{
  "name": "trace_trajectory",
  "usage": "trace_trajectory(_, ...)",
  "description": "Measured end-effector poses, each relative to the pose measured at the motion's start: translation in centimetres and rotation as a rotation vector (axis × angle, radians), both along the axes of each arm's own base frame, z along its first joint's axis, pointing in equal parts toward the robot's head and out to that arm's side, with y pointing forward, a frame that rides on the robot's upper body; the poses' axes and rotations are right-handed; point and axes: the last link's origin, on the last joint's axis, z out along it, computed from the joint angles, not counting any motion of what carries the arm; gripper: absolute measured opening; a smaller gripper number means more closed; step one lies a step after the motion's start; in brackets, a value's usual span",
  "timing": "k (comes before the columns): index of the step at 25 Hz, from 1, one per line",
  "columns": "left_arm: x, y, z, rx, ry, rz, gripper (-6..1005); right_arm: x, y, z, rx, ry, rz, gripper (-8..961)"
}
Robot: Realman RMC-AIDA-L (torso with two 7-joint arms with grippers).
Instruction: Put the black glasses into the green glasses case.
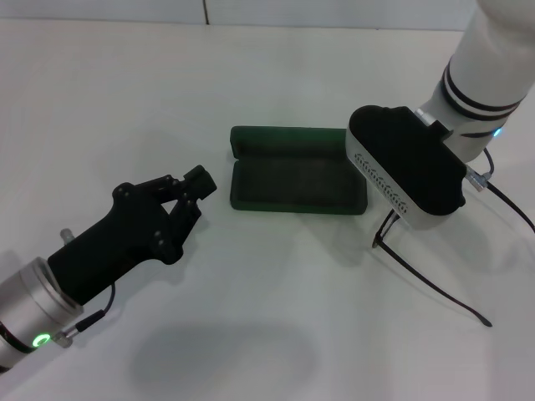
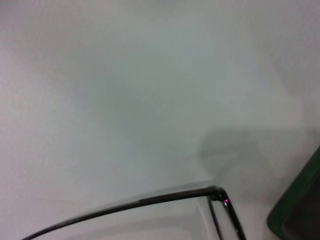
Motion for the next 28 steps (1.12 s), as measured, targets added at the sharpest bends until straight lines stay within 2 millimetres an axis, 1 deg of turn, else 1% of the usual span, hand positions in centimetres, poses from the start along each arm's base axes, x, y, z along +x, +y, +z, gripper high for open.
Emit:
trace_trajectory(8,0.0,-0.1,-0.2,-0.007,-0.002,0.005,42,0.1,0.2,0.2,0.022,-0.016,-0.017,194)
trace_trajectory(11,0.0,-0.1,-0.2,-0.007,-0.002,0.005,41,0.3,0.0,0.4,0.019,-0.036,-0.036,145)
trace_trajectory(14,0.0,-0.1,-0.1,-0.007,-0.008,0.004,40,0.2,-0.4,1.0,0.015,-0.037,-0.088,97)
trace_trajectory(16,0.1,-0.1,0.0,-0.004,-0.015,-0.002,39,-0.2,-0.6,1.9,0.019,0.003,-0.132,94)
trace_trajectory(18,0.4,0.0,0.1,0.004,-0.028,-0.013,38,-0.9,-0.9,3.5,0.020,0.089,-0.201,94)
trace_trajectory(20,0.8,0.2,0.5,0.020,-0.051,-0.036,37,-1.7,-1.1,5.7,0.019,0.217,-0.291,94)
trace_trajectory(21,1.2,0.2,0.8,0.034,-0.069,-0.054,36,-2.0,-1.2,6.9,0.010,0.297,-0.346,94)
trace_trajectory(22,1.5,0.3,1.2,0.056,-0.087,-0.073,36,-2.3,-1.3,8.8,0.007,0.443,-0.425,93)
trace_trajectory(23,1.7,0.3,1.5,0.078,-0.105,-0.089,36,-2.3,-1.3,8.8,0.007,0.443,-0.425,93)
trace_trajectory(24,2.1,0.4,2.1,0.108,-0.128,-0.109,35,-2.3,-1.3,9.9,0.014,0.538,-0.468,93)
trace_trajectory(26,2.7,0.7,2.7,0.137,-0.157,-0.149,34,-1.8,-1.4,11.0,0.029,0.666,-0.519,93)
trace_trajectory(28,3.8,1.3,3.3,0.147,-0.178,-0.218,33,-0.3,-1.8,11.8,0.053,0.848,-0.586,92)
